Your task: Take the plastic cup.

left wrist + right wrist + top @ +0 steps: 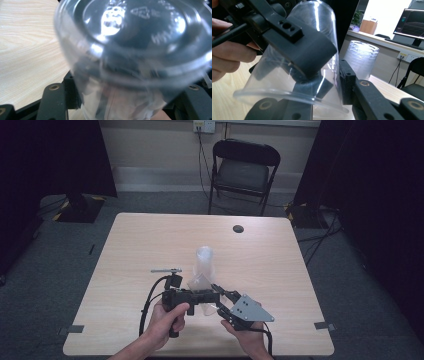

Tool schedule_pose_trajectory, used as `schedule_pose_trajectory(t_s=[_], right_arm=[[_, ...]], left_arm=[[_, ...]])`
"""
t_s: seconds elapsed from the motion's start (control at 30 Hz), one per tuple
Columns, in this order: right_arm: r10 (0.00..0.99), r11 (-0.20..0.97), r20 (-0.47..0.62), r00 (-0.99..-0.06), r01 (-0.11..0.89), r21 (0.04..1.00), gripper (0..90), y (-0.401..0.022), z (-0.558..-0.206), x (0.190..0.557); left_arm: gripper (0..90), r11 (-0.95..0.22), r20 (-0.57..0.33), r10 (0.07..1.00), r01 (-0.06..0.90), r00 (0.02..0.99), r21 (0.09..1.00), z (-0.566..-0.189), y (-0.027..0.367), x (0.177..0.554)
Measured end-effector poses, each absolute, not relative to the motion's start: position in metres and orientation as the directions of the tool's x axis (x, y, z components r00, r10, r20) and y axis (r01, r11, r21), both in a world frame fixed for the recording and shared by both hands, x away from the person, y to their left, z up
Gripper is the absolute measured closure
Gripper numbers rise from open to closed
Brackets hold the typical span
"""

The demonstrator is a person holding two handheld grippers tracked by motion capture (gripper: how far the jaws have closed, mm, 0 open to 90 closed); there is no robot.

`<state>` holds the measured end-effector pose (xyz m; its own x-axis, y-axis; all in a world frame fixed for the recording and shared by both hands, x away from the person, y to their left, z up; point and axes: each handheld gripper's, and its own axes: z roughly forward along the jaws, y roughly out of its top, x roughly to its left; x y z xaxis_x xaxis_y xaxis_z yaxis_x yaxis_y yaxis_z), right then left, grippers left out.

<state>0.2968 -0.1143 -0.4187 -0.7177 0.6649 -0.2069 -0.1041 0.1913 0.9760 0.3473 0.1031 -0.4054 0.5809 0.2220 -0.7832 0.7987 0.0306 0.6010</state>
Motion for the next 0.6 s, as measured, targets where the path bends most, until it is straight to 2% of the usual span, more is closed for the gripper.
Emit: schedule_pose_trajectory(t_s=[0.3,0.33,0.43,0.6], right_arm=[[0.668,0.196,-0.204,-0.716,-0.095,0.976,83.4,-0.1165,-0.4225,0.2988],[0.669,0.192,-0.199,-0.716,-0.092,0.977,84.7,-0.1177,-0.4215,0.2985],[0.674,0.183,-0.192,-0.714,-0.091,0.979,85.7,-0.1198,-0.4202,0.2994],[0.681,0.165,-0.174,-0.711,-0.083,0.983,87.5,-0.1232,-0.4198,0.2999]], left_arm=[[30.3,0.005,-0.775,0.217,0.793,0.594,0.609,-0.4114,0.1007,0.3492],[27.0,0.006,-0.772,0.217,0.79,0.597,0.613,-0.4114,0.1006,0.3493],[24.2,0.001,-0.771,0.208,0.788,0.602,0.616,-0.4117,0.1005,0.3499],[22.5,-0.004,-0.759,0.199,0.775,0.62,0.632,-0.4107,0.0998,0.3493]])
